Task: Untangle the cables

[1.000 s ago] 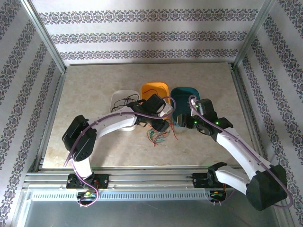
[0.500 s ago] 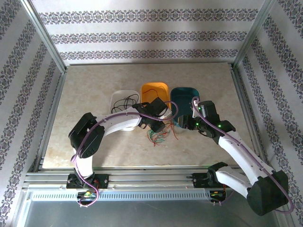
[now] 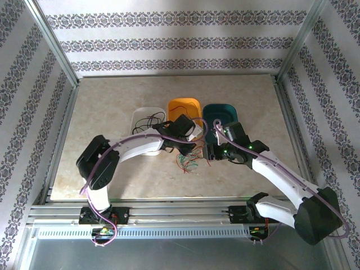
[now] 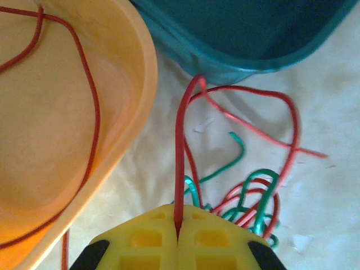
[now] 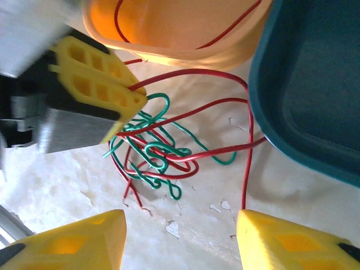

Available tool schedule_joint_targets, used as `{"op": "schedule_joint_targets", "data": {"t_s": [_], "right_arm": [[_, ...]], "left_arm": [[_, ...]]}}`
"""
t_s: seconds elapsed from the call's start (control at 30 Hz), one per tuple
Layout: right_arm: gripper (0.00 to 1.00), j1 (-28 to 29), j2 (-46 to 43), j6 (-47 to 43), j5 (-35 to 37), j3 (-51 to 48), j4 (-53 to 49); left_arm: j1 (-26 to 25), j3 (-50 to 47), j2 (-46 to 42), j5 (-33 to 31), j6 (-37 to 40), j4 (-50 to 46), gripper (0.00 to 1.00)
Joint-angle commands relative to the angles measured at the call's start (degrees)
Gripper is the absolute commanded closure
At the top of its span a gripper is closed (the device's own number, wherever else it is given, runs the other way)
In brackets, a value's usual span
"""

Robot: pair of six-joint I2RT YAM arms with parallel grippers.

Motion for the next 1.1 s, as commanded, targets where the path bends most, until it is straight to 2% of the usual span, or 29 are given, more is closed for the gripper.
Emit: {"op": "schedule_joint_targets", "data": {"t_s": [0.0,0.03,0.13,0.4,0.53,0.6,0.67,0.73,0.77,0.9,1.07], "right_arm": [[0.45,0.53,2.54,-1.75,-4.05,2.90,0.04],[0.45,0.53,3.46,-1.93,-4.50,3.40,0.16],[0.45,0.70,5.94,-2.35,-5.17,4.57,0.98],[0.46,1.58,11.66,-2.69,-7.82,8.15,4.61],[0.48,1.67,13.71,-2.31,-6.39,8.90,5.71],[0.58,1.54,14.66,-1.98,-4.37,9.00,5.41],[0.82,1.32,15.53,-1.54,-2.18,9.08,4.57],[0.97,1.08,16.27,-1.79,-1.25,9.26,2.99],[1.00,1.10,16.50,-1.95,-1.22,9.26,2.34],[1.00,1.23,17.29,-2.98,-2.33,8.94,-1.30],[1.00,1.14,17.13,-2.60,-0.32,6.77,-3.62]], "left_arm": [[4.52,-3.07,-5.56,15.30,-7.89,8.64,1.00],[5.47,-4.29,-6.30,18.82,-9.60,10.39,1.00],[6.59,-6.27,-8.05,22.96,-11.01,12.65,1.00],[6.89,-7.16,-9.28,26.54,-11.32,12.61,1.00],[6.98,-7.70,-9.96,26.47,-11.36,12.99,1.00],[7.07,-8.47,-10.54,26.53,-11.62,13.48,1.00],[7.16,-9.19,-11.41,26.52,-11.76,13.97,1.00],[7.48,-9.86,-12.75,25.96,-11.53,13.81,1.00],[7.73,-10.09,-13.49,25.21,-11.41,13.62,1.00],[9.66,-10.55,-19.32,22.16,-11.67,14.01,1.00],[13.38,-9.10,-27.45,23.52,-15.62,19.77,1.00]]}}
